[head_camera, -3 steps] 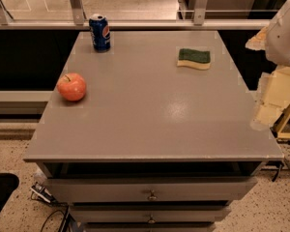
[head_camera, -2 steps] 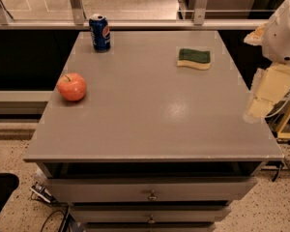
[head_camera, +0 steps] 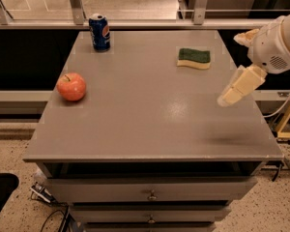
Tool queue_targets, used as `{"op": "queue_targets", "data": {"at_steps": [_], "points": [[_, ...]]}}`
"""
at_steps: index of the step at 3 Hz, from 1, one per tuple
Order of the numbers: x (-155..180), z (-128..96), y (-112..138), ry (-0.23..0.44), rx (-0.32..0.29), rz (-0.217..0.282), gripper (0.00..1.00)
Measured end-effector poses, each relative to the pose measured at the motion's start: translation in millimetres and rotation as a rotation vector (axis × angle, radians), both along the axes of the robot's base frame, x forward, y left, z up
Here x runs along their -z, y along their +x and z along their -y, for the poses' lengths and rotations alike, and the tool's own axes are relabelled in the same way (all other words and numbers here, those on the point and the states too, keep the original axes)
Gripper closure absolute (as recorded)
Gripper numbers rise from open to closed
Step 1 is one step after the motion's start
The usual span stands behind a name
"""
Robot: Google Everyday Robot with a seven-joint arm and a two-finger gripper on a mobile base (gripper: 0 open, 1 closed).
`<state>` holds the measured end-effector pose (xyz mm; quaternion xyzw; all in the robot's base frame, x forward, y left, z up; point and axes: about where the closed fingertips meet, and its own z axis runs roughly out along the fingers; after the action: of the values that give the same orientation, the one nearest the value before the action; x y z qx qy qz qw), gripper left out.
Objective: Move sponge near apple
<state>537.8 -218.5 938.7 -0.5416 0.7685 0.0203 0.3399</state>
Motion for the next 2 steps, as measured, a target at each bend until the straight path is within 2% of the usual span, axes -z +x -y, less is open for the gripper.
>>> {"op": "queue_targets", "data": {"at_steps": [1,2], "points": [[2.3,-5.7,49.3,0.171,0.036,0.119,0.00],[-4.4,-6.0,98.3,0.308,0.098,0.242,0.00]]}}
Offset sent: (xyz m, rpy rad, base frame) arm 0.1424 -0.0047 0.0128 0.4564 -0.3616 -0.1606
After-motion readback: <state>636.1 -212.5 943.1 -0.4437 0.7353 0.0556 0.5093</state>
